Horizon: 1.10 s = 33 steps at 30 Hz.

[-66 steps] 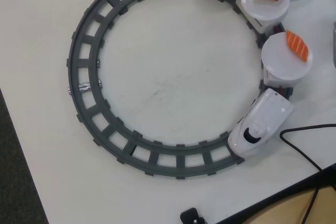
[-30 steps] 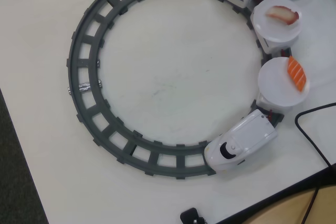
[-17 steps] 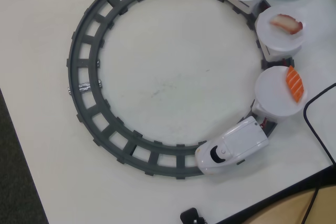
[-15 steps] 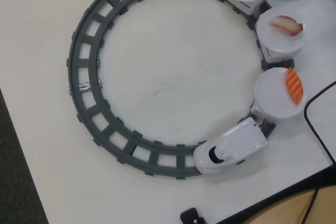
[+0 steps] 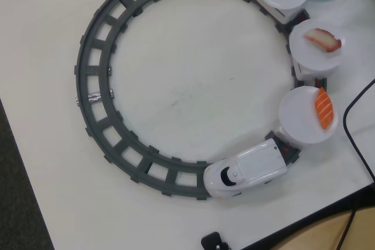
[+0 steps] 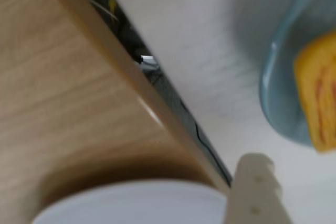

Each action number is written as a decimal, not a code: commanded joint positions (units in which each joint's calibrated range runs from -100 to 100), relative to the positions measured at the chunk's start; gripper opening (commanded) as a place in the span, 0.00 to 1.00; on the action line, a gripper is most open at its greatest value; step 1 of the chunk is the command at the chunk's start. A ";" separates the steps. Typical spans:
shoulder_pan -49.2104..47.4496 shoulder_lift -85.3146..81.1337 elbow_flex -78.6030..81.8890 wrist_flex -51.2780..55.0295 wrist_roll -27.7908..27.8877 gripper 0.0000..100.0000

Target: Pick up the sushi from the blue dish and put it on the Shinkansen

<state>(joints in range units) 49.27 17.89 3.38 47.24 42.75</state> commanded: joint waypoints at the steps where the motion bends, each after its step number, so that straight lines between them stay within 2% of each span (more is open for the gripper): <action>1: -0.42 1.44 -4.63 -0.47 0.36 0.37; 21: -2.79 7.87 -5.98 -0.65 2.72 0.37; 25: -2.62 8.54 -5.89 -3.73 2.77 0.36; 28: -2.44 8.62 -5.98 -4.07 2.77 0.30; 33: -2.26 8.54 -5.98 -4.07 2.77 0.10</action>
<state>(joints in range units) 47.14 27.24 0.50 43.74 45.36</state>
